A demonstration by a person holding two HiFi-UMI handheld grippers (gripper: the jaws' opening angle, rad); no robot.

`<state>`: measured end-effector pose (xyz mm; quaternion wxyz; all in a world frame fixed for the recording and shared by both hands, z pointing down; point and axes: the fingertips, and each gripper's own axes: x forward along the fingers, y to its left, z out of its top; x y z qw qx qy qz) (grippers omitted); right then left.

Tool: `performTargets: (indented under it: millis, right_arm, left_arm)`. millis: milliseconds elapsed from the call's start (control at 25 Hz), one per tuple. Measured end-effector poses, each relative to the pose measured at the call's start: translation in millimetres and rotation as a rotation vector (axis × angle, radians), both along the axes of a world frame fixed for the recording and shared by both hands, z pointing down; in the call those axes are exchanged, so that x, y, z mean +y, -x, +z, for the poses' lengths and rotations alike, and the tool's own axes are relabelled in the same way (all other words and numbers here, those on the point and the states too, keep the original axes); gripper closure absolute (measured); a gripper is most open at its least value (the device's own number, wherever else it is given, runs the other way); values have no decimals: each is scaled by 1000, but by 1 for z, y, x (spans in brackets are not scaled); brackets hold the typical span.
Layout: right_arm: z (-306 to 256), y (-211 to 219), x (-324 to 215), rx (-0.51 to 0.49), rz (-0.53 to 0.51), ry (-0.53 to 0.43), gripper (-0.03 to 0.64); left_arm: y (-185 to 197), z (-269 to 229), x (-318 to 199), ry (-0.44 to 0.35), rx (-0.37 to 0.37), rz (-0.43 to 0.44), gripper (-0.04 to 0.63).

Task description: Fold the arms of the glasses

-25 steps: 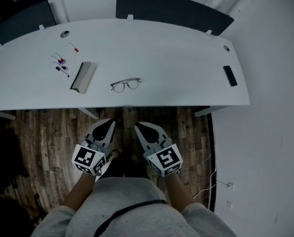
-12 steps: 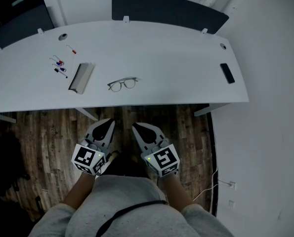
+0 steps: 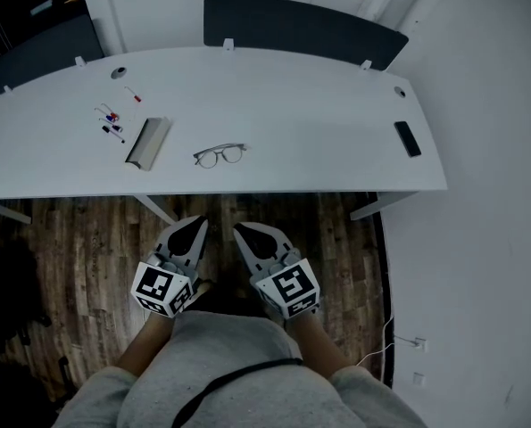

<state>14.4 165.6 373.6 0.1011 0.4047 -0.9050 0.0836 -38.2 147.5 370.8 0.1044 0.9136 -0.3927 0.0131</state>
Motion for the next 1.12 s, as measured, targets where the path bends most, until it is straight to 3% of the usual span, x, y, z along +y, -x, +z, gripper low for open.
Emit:
performTargets:
  millis: [400,1120]
  right_arm:
    - [-3,1,18,-5,-32,-14,597]
    - [-13,-3,11,-11,-57,-36,597]
  left_arm:
    - [1,-5,18,-19,30,-56,580]
    - [-2,-14,15,-25,24,-69,580]
